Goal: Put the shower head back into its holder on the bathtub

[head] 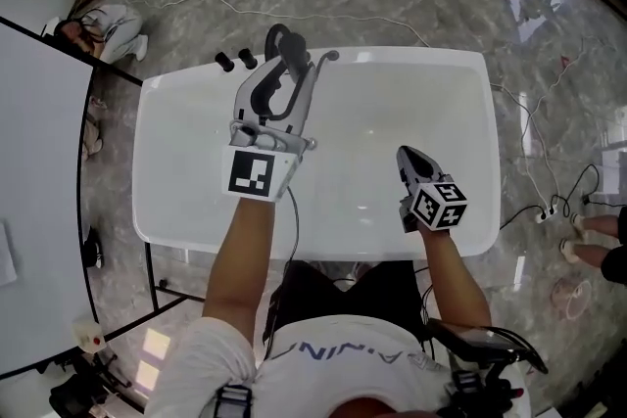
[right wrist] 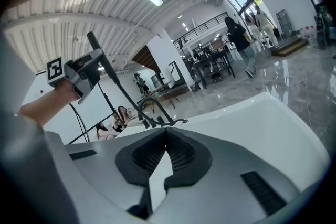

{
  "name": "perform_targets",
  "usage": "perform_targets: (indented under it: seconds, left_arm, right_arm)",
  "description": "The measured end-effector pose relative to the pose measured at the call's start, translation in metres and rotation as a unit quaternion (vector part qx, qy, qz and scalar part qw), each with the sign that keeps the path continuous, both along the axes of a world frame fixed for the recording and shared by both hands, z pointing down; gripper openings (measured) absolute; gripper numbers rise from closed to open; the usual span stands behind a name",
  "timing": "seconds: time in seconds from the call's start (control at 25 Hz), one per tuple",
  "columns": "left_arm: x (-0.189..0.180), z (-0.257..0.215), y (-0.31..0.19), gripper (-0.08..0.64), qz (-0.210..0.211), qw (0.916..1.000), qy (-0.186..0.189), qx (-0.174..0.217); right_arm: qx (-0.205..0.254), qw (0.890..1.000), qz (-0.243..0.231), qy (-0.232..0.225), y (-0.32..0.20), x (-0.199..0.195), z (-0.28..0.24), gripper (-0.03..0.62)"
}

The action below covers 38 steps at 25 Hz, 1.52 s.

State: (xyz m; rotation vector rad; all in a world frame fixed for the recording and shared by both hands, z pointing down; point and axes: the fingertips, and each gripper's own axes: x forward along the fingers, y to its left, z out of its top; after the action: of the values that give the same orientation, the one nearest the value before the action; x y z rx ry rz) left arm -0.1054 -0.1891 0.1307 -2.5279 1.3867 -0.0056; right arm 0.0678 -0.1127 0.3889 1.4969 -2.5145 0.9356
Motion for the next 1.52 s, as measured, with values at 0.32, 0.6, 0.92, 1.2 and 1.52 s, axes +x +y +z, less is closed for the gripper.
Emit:
perform_targets:
  seconds: [0.32,0.6,0.92,1.2,1.52]
  left_arm:
    - [-0.003,-0.024,-0.063,0.129,-0.011,0.999,0.037,0.024]
    - [0.002,-0.054,-0.108,0.129,0.001,0.9981,0.046,0.042]
    - [0.023,-0.044,-0.171,0.129,-0.005,0.998,0.053,0.034]
    - [0.032,-0.058,-0.208,0.129,-0.005,0.9967,0.07,0.042]
    - [0.037,-0.075,-0.237,0.127,0.001,0.9971,0.06,0.048]
  right_arm:
    - [0.08,0.996,-0.007,0.044,-0.06,0.001,-0.064,0.011]
    - [0.105,0.993,-0.011,0.045,-0.092,-0.008,-0.09,0.011]
    - [0.107,0.993,-0.022,0.048,-0.117,-0.011,-0.08,0.011]
    - [0.084,0.996,-0.02,0.04,-0.114,-0.008,-0.058,0.011]
    - [0.115,0.991,-0.023,0.061,-0.157,-0.002,-0.08,0.011]
